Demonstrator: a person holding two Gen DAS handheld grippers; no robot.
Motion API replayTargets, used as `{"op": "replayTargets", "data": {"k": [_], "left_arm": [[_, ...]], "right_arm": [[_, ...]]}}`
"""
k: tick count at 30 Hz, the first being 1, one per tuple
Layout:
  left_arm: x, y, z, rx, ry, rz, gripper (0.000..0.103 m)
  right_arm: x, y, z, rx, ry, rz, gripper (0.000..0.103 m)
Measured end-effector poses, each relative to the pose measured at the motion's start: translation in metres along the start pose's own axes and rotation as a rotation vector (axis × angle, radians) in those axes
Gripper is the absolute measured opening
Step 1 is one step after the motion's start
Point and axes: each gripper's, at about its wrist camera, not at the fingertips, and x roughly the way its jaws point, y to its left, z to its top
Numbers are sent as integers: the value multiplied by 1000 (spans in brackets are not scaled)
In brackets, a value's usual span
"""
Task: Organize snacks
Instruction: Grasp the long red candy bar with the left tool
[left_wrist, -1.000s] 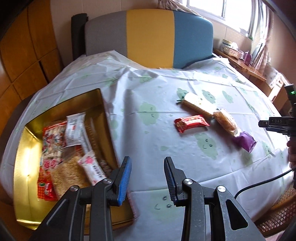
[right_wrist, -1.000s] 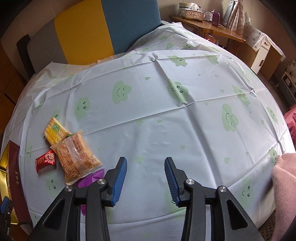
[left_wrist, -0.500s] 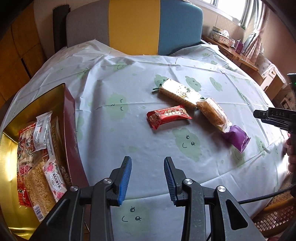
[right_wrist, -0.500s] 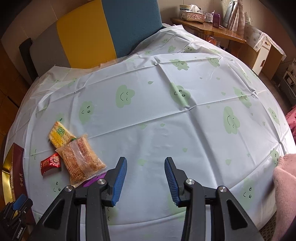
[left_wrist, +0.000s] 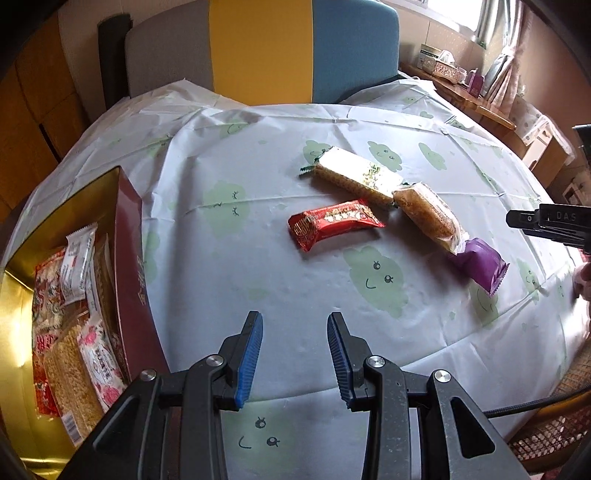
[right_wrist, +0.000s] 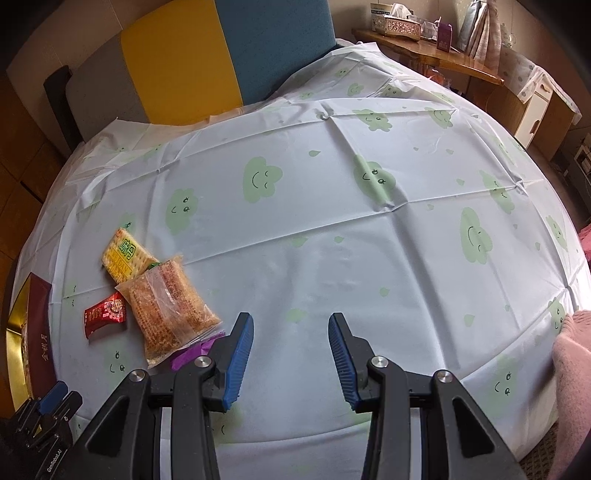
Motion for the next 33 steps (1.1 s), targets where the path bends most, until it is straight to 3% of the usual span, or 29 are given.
{"op": "replayTargets", "data": {"k": [6, 13, 18, 21, 26, 27, 30, 31, 33], "left_arm": [[6, -3, 24, 99, -2, -5, 41], [21, -22, 53, 259, -8, -16, 60], [35, -49, 67, 414, -3, -41, 65], [51, -60, 70, 477, 17, -31, 65], [77, -60, 74, 489, 63, -41, 64], [77, -59, 74, 477, 56, -54, 62], [75, -60, 72, 468, 60, -114, 27], [75, -62, 69, 468, 57, -118, 22], [73, -66, 64, 483, 29, -92, 22]], "right_arm": [[0, 2, 0, -9, 2, 7, 43], [0, 3, 0, -19, 5, 16, 43], [1, 3, 0, -18, 8, 20, 43], [1, 3, 0, -14, 12, 21, 43], [3, 3, 0, -16, 18, 22, 43], [4, 3, 0, -15, 22, 21, 43], [5, 2, 1, -12, 21, 20, 43], [5, 2, 1, -12, 20, 19, 43], [5, 2, 2, -16, 19, 19, 43]]}}
